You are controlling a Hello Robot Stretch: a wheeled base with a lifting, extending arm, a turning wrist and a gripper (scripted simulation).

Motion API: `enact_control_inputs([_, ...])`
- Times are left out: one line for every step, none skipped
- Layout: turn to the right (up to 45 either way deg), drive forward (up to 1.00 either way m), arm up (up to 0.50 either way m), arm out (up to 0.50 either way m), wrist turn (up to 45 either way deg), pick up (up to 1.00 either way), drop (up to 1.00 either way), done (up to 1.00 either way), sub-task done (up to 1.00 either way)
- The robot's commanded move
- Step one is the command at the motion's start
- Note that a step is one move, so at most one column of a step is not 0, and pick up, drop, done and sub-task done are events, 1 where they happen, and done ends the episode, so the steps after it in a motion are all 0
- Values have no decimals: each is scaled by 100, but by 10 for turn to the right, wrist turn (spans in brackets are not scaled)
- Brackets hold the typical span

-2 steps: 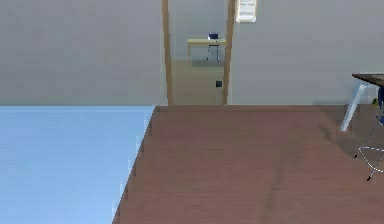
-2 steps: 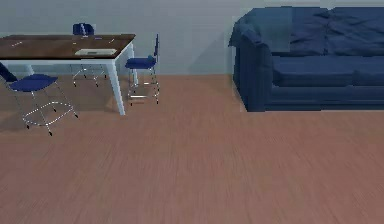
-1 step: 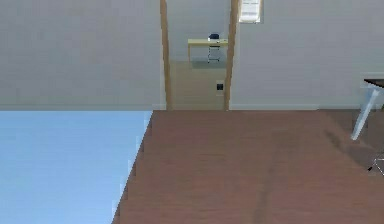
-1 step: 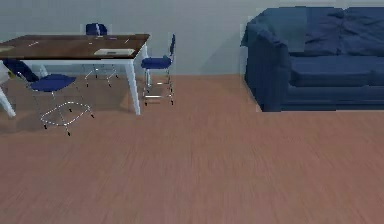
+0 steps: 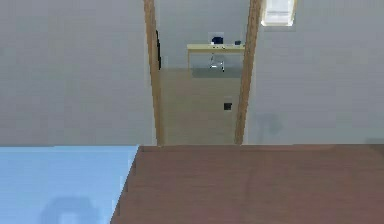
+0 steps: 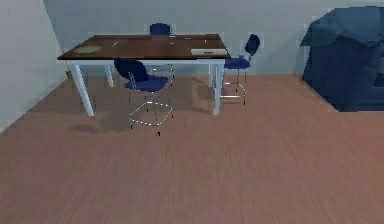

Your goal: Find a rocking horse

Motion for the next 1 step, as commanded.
enact_control_inputs([30, 0, 0, 0, 0, 0, 0, 0, 0])
